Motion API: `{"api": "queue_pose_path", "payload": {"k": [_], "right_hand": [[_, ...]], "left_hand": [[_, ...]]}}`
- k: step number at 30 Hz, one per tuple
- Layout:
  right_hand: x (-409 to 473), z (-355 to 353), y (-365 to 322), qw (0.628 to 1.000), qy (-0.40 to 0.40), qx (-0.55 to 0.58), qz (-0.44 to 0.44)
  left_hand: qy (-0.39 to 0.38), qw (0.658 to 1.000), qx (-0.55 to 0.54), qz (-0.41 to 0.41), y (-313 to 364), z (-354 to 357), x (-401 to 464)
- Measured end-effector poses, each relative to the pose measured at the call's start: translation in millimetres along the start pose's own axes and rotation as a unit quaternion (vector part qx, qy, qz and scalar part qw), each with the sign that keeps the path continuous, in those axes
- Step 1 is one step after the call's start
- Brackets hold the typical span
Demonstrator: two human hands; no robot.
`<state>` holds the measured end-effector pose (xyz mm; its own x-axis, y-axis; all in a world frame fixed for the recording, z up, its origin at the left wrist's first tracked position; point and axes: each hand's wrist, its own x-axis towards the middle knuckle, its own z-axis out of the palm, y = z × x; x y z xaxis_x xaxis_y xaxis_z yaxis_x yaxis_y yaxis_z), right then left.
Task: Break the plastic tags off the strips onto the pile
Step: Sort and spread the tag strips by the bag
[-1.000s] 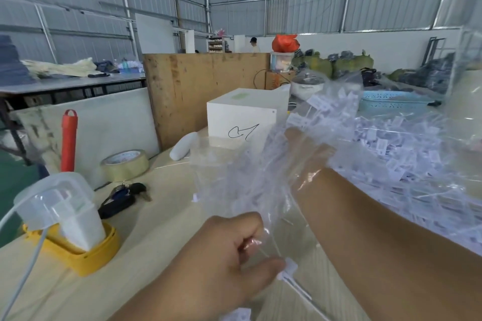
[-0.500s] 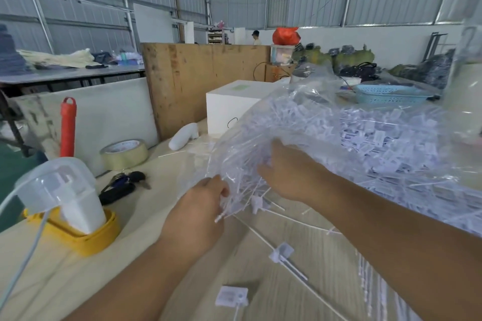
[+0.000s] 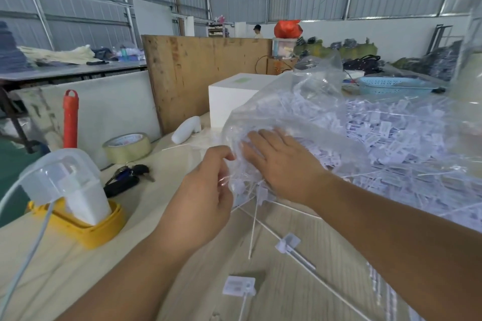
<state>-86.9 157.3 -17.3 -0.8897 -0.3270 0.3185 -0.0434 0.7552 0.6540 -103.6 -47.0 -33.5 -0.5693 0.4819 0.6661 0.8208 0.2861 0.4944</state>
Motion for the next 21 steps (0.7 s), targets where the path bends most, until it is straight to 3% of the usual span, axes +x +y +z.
{"api": "queue_pose_path", "payload": {"k": [6,9,12,14,17,19,21], "right_hand": [[34.5,4.0,14.9,0.989,-0.011,0.129,0.065],[49.2,8.9,29.3,0.985,0.011,0.128,0.119],[56.9,15.1,41.3,0.967,0.028,0.16,0.198],[57.9,21.6,39.8,0.967,-0.007,0.165,0.194],[51.3,20.4,36.9,0.932,-0.014,0.28,0.232],[49.4,12.6,39.4,0.897,0.042,0.369,0.24],[49.4,2.4,45.3,0.908,0.095,0.34,0.226]], "left_hand": [[-0.001,0.997,-0.079,-0.011,-9.0,-7.3,2.1],[0.024,0.993,-0.105,-0.042,-15.2,-15.5,6.7],[0.037,0.969,-0.232,-0.071,-15.8,-24.1,10.4],[0.053,0.958,-0.273,-0.07,-15.2,-30.5,11.7],[0.135,0.97,-0.185,-0.082,-23.8,-35.8,11.9],[0.179,0.969,-0.06,-0.162,-36.2,-34.9,14.9],[0.208,0.939,-0.012,-0.273,-47.4,-35.5,18.2]]}}
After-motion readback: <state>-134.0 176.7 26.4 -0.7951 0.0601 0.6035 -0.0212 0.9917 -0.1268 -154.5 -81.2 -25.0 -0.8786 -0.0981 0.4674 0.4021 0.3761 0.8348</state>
